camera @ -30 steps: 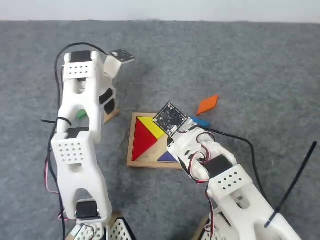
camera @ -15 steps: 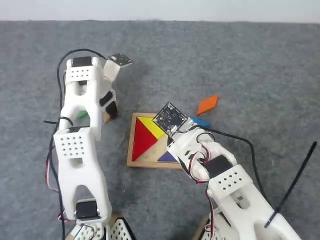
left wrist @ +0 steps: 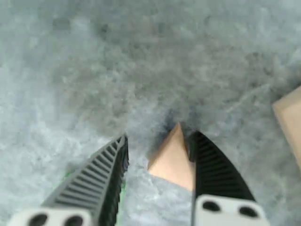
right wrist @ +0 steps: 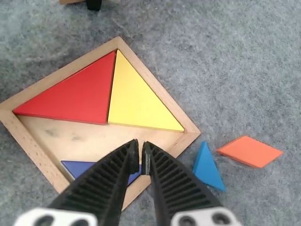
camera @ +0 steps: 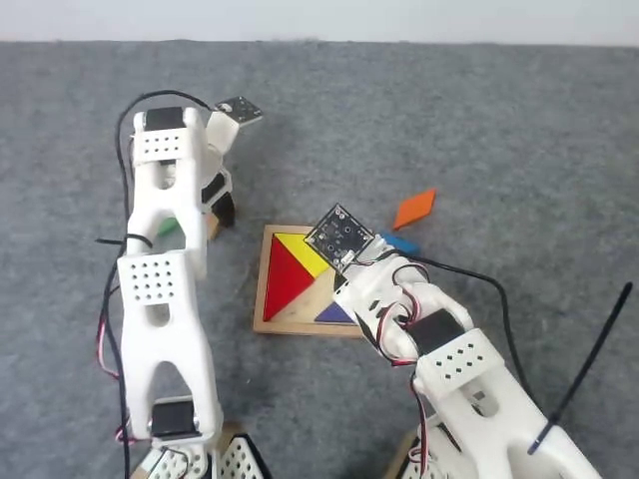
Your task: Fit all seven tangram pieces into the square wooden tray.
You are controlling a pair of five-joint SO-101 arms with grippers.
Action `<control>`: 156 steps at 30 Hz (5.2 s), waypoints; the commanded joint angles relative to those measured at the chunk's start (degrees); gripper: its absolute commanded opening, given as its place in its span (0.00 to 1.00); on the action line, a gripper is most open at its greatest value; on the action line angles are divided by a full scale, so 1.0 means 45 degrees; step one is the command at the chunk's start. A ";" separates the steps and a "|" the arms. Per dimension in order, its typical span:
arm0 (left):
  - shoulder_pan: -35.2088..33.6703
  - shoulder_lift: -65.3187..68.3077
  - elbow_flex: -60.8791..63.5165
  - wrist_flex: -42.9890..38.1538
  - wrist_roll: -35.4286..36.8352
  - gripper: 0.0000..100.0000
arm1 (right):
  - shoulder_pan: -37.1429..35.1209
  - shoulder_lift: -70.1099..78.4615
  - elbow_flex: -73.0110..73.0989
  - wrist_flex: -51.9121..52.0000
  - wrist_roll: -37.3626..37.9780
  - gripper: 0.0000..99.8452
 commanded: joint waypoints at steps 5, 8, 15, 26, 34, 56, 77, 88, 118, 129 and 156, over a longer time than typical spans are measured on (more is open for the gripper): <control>-0.0664 -0.0137 -0.0576 0.0488 0.3888 0.20 | -0.0029 -0.0576 -0.0117 0.0068 -0.0039 0.03; -0.0606 -0.0137 -0.0537 0.0488 0.4005 0.20 | -0.0029 -0.0576 -0.0117 0.0068 -0.0039 0.03; -0.0703 -0.0117 -0.0029 0.0508 0.6603 0.20 | -0.0029 -0.0596 -0.0117 0.0068 -0.0039 0.03; -0.0625 -0.0332 0.0811 0.0508 0.7697 0.20 | -0.0029 -0.0615 -0.0117 0.0068 -0.0039 0.03; -0.0488 -0.0391 0.1514 0.0508 0.7697 0.17 | -0.0029 -0.0615 -0.0117 0.0068 -0.0039 0.03; -0.0391 -0.0410 0.2002 0.0508 0.7775 0.08 | -0.0010 -0.0615 -0.0117 0.0068 -0.0039 0.03; -0.0274 -0.3321 0.5089 0.0469 0.7658 0.05 | -0.0010 -0.0615 -0.0117 0.0068 -0.0039 0.03; -0.1446 -0.5372 0.7121 0.0469 0.7736 0.22 | -0.0010 -0.0615 -0.0137 0.0068 -0.0039 0.03; -0.1328 -0.6232 0.9680 -0.2540 0.7385 0.22 | -0.0010 -0.0635 -0.0215 0.0381 -0.0039 0.03; -0.1270 -0.6095 1.0129 -0.2891 0.7443 0.20 | -0.0010 -0.0635 -0.0215 0.0361 -0.0039 0.03; -0.1094 -0.6095 1.0891 -0.2618 0.7775 0.09 | -0.0010 -0.0635 -0.0215 0.0342 -0.0039 0.03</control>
